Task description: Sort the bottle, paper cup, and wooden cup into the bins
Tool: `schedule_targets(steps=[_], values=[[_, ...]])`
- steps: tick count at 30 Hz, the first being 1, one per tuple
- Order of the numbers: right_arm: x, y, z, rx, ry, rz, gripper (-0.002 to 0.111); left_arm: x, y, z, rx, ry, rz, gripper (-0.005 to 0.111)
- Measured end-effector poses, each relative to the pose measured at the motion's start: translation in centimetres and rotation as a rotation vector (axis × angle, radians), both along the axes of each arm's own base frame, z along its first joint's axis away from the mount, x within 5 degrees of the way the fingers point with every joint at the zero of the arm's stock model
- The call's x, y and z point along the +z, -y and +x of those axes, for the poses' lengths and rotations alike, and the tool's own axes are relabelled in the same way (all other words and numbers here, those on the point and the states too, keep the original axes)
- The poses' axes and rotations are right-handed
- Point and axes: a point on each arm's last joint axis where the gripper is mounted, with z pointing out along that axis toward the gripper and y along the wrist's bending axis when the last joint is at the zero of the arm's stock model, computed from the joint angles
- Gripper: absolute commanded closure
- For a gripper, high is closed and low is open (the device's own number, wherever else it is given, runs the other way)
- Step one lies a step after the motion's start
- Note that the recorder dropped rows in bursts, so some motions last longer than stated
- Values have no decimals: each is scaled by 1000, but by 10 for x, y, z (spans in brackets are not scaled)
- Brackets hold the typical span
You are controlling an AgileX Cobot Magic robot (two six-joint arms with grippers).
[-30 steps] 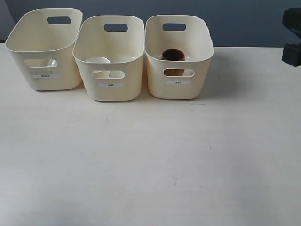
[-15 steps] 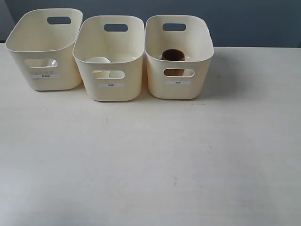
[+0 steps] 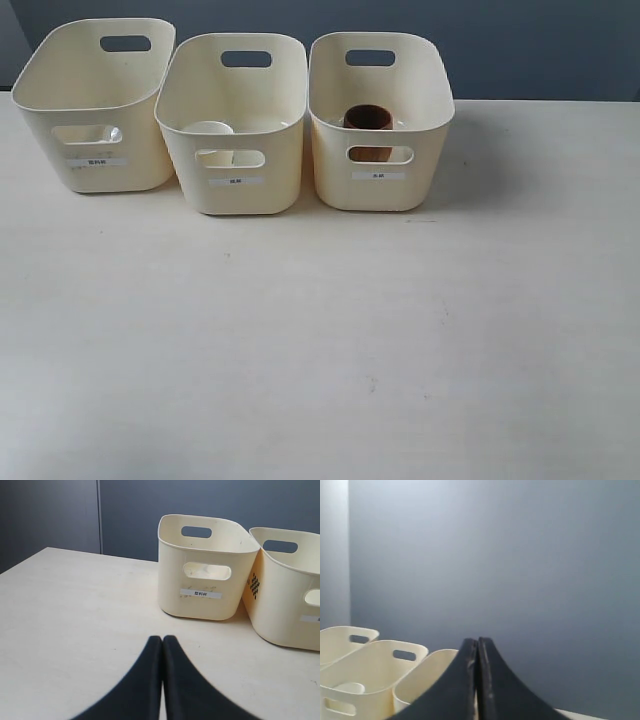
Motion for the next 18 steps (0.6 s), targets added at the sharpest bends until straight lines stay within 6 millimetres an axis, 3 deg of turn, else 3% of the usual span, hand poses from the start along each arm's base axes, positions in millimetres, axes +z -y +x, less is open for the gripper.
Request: schedule_targets(steps=[5, 8, 18], values=[[-47, 12, -16, -142, 11, 33, 109, 0, 0, 0, 0, 0, 0, 107], [-66, 13, -21, -165, 20, 39, 109, 0, 0, 0, 0, 0, 0, 107], [-77, 8, -28, -107, 40, 29, 109, 0, 0, 0, 0, 0, 0, 107]])
